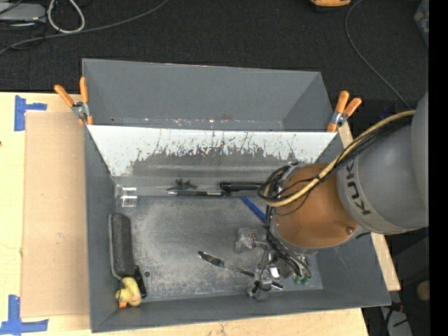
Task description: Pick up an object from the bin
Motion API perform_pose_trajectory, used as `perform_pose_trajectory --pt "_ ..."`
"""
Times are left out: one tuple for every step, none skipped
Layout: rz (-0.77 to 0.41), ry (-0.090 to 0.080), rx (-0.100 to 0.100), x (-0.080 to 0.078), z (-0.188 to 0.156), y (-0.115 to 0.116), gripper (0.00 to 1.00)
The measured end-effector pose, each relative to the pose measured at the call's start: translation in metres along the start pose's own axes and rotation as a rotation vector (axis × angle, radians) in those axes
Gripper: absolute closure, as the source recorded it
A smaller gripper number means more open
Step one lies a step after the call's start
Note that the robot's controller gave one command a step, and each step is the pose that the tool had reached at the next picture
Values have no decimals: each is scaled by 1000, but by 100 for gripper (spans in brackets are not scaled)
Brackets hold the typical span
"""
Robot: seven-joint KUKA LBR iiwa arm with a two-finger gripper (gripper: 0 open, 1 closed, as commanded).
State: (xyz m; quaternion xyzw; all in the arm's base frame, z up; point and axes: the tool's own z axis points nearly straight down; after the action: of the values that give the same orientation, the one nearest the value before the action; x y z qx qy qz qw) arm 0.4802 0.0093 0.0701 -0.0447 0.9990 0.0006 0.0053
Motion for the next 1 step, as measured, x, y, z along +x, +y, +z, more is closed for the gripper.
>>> perform_pose_trajectory --pt "-57 9 -2 -8 -31 29 0"
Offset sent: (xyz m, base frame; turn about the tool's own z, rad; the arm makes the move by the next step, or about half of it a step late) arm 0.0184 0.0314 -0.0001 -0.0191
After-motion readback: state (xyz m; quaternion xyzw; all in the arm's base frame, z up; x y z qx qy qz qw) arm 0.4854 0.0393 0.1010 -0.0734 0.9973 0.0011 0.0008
